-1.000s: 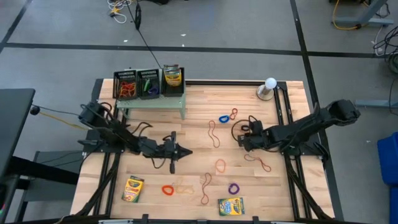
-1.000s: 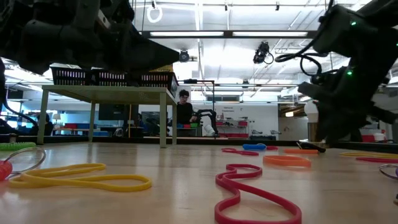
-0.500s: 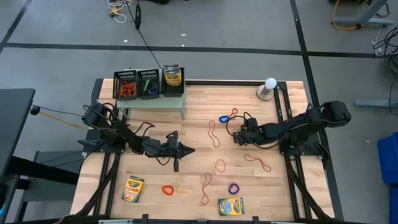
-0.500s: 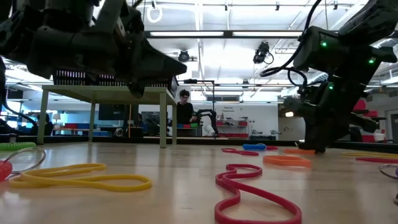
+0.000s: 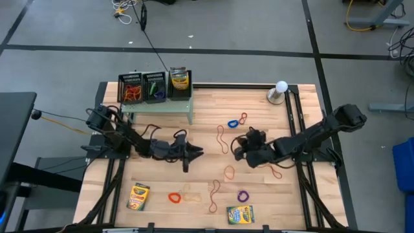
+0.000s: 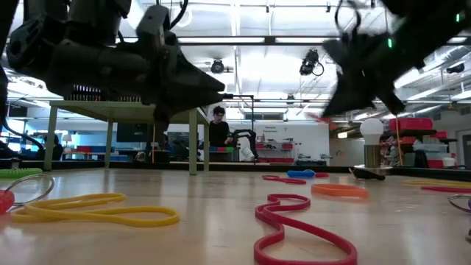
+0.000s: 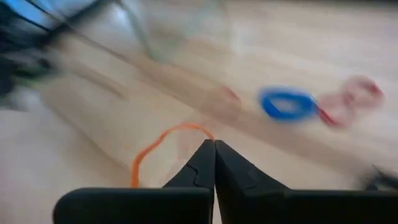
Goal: Pick & Place Office Desk Supplies
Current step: Put the orange rubber band into the left black bin on the shelf
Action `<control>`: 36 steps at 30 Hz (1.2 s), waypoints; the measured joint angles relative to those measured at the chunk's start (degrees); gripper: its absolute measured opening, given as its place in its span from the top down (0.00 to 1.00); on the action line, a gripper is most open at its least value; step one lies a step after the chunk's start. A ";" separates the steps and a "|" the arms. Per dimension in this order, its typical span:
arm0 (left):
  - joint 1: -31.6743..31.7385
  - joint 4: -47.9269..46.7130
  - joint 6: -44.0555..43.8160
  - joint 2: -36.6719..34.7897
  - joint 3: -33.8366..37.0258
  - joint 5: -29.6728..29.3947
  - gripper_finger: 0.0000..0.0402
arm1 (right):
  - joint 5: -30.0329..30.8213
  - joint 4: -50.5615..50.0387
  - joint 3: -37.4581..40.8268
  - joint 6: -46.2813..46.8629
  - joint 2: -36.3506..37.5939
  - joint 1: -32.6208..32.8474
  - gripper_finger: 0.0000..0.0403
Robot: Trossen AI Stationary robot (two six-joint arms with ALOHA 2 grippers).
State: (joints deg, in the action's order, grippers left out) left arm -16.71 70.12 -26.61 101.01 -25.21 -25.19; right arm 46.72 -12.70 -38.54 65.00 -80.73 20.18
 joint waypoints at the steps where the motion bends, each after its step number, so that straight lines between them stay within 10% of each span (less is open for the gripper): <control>1: 0.04 0.47 0.01 0.00 0.00 -0.22 0.72 | 1.84 2.64 -0.63 -2.82 0.00 0.88 0.99; 18: -0.08 -2.29 4.39 0.00 -8.29 -4.76 0.51 | 6.80 28.56 -8.13 -31.54 -6.79 3.53 0.98; 36: -0.06 -2.65 5.44 0.00 -9.60 -4.21 0.74 | 5.79 36.10 -10.03 -38.47 -8.70 4.81 0.98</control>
State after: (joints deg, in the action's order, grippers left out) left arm -16.78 67.47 -21.17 101.01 -34.81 -29.40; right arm 52.51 23.40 -48.58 26.53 -89.43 24.99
